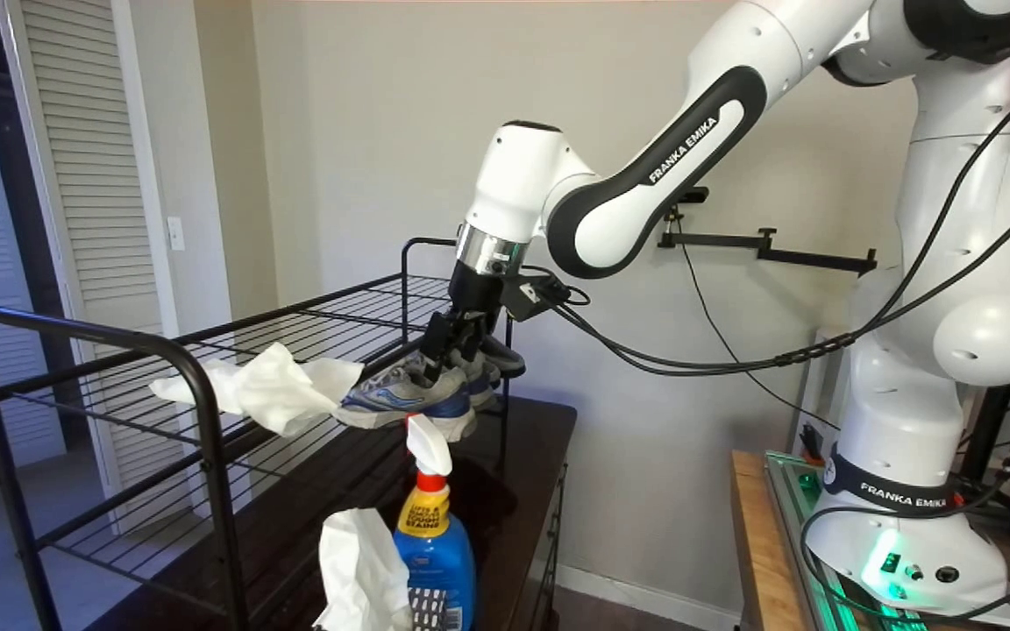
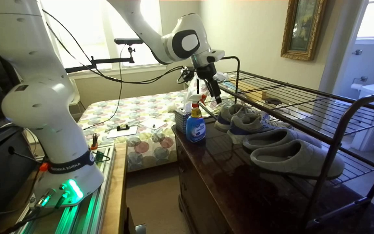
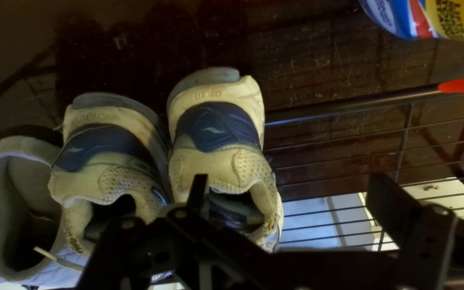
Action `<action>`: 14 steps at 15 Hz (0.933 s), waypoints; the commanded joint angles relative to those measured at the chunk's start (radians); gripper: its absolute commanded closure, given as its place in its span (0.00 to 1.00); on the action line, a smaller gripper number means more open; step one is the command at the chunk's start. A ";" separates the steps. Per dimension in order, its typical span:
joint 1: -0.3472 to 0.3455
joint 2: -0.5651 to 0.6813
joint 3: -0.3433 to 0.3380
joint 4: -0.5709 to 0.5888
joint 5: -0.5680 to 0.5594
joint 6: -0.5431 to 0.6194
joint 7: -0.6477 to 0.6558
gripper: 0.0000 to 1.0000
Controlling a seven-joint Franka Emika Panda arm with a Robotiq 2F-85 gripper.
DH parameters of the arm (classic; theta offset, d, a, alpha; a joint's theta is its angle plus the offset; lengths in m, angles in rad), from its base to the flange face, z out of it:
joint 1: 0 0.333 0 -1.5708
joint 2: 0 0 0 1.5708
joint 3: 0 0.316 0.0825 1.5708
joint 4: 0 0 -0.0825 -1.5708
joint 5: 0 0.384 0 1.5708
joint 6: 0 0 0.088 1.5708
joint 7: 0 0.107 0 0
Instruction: Move the left sneaker to the top shelf.
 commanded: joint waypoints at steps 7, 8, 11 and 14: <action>-0.011 0.061 -0.044 -0.088 -0.097 0.315 0.039 0.00; -0.008 0.067 -0.051 -0.089 -0.115 0.334 0.058 0.00; 0.006 0.066 -0.094 -0.076 -0.234 0.355 0.161 0.00; 0.013 0.067 -0.121 -0.059 -0.344 0.353 0.253 0.00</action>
